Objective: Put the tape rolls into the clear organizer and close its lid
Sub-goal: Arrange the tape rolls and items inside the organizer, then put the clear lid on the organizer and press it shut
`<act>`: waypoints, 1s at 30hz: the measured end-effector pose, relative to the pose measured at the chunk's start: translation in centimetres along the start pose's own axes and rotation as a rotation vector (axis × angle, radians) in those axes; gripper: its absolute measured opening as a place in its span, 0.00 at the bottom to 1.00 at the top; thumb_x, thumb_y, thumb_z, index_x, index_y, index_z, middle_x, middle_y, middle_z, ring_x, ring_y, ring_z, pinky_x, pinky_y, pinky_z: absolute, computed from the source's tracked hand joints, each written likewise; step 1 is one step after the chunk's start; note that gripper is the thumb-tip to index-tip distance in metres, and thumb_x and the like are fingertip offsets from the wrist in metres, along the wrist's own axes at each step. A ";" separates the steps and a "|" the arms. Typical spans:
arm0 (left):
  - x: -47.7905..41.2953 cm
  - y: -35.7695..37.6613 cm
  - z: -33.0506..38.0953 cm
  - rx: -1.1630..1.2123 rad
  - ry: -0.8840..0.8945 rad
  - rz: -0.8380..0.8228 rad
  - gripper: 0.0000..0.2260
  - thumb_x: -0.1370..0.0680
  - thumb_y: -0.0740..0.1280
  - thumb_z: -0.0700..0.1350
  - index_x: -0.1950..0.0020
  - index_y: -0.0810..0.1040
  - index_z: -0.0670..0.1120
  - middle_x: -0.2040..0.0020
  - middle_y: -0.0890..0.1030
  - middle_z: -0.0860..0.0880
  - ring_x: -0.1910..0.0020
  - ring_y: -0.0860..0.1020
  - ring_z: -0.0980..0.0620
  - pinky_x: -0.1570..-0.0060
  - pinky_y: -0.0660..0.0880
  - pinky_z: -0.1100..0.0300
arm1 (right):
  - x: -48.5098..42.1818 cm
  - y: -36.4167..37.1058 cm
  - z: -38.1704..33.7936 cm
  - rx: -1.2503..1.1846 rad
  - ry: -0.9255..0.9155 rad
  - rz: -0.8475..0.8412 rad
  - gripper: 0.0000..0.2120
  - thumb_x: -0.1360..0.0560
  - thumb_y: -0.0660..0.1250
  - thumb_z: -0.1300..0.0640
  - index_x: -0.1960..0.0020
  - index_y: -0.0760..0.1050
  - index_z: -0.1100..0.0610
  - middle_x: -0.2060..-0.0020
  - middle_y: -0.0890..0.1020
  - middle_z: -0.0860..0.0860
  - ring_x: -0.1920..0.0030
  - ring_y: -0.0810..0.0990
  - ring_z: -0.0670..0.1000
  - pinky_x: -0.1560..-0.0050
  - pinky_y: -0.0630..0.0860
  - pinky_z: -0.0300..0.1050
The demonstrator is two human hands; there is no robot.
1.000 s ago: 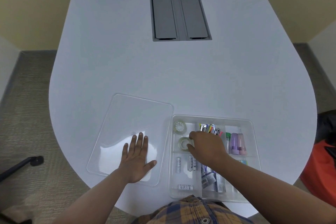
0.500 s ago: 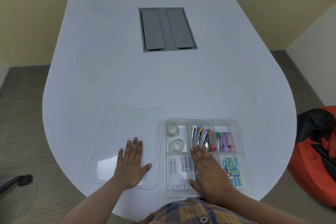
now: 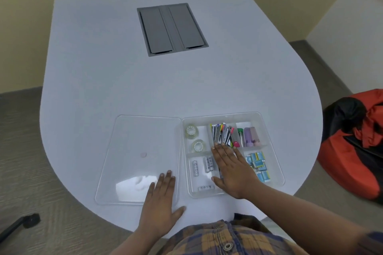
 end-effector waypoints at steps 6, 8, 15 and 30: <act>0.5 -0.8 -0.4 0.020 0.003 0.036 0.31 0.22 0.62 0.56 0.22 0.56 0.48 0.21 0.48 0.52 0.22 0.47 0.50 0.25 0.46 0.52 | -0.1 0.3 0.2 -0.023 -0.005 0.010 0.39 0.24 0.45 0.34 0.23 0.33 0.53 0.23 0.37 0.49 0.23 0.36 0.51 0.25 0.34 0.56; 1.0 -1.2 -0.4 0.031 -0.015 0.037 0.31 0.26 0.68 0.49 0.25 0.63 0.46 0.22 0.56 0.50 0.23 0.56 0.46 0.28 0.60 0.48 | -0.2 0.4 0.2 -0.048 -0.027 0.007 0.39 0.24 0.46 0.34 0.23 0.33 0.53 0.22 0.38 0.49 0.22 0.37 0.52 0.26 0.33 0.56; 3.0 -7.4 -2.3 0.128 -0.339 0.344 0.29 0.31 0.66 0.28 0.31 0.73 0.44 0.28 0.71 0.48 0.27 0.65 0.47 0.42 0.77 0.47 | 0.0 -0.1 0.7 -0.144 -0.103 0.022 0.39 0.25 0.38 0.29 0.23 0.33 0.50 0.23 0.37 0.47 0.23 0.34 0.50 0.27 0.28 0.50; 6.7 -29.0 0.8 0.510 -0.365 1.097 0.11 0.22 0.67 0.41 0.44 0.79 0.56 0.51 0.83 0.60 0.53 0.81 0.57 0.54 0.76 0.65 | 2.8 -9.7 5.5 -0.542 -0.152 0.282 0.31 0.23 0.67 0.52 0.24 0.59 0.50 0.23 0.49 0.43 0.22 0.44 0.45 0.23 0.45 0.44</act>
Point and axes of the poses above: each hand's wrist, its own x-axis away from the middle knuckle, its own y-axis out of the palm, z = x × y, the point moved 10 cm from there along -x, towards the middle knuckle
